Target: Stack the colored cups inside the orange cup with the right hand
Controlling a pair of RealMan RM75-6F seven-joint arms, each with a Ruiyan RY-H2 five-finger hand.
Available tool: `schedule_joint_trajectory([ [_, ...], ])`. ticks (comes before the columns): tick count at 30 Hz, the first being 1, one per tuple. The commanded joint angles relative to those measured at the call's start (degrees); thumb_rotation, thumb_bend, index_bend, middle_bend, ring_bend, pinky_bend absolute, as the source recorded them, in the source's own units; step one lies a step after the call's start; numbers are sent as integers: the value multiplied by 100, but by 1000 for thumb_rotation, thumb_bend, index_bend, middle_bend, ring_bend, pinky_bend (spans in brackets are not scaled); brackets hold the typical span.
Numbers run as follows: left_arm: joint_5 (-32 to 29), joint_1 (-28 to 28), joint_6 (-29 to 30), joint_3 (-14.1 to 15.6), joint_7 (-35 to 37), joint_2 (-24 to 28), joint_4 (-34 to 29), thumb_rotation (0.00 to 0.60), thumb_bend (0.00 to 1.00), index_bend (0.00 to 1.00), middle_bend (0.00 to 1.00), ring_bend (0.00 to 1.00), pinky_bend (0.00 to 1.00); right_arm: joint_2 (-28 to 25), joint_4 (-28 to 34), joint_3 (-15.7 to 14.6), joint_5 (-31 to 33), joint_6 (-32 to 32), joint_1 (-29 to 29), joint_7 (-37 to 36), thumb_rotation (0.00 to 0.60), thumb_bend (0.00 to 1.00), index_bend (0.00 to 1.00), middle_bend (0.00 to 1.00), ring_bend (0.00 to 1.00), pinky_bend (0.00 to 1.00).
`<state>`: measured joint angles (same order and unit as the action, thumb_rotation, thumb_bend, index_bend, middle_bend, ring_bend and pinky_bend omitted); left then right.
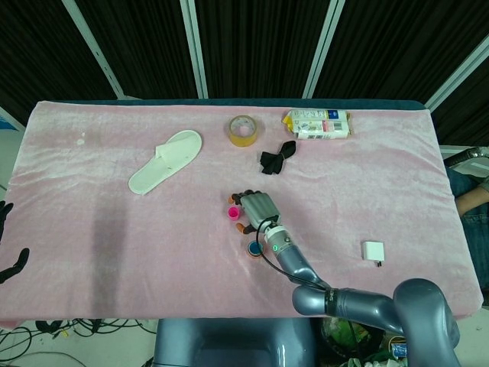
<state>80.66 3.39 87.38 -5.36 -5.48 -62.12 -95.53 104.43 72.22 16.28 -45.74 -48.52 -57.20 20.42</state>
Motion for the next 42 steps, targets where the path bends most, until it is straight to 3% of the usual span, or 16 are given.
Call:
schedule_joint_trajectory([
  [1,1,-2,4,0,-1,-1,-2,600,341,74,49,0,7,75,-112,13,23,84,-37,-22,600,258,337,336,219,256],
  [31,-7,2,-11,5,-15,0,-26,600,341,74,48,0,7,560,-896,224,-235,320,-163,-396,600,329,496,454,269,256],
  [40,13,-3,0,18,-28,-7,-19,600,342,73,48,0,7,259,-406,246,-355,143,-56,-327,600,334,502,463,269,256],
  [42,22,-11,19,19,-32,-8,-23,600,342,73,48,0,7,-148,272,167,-495,-129,100,-126,600,334,505,465,269,256],
])
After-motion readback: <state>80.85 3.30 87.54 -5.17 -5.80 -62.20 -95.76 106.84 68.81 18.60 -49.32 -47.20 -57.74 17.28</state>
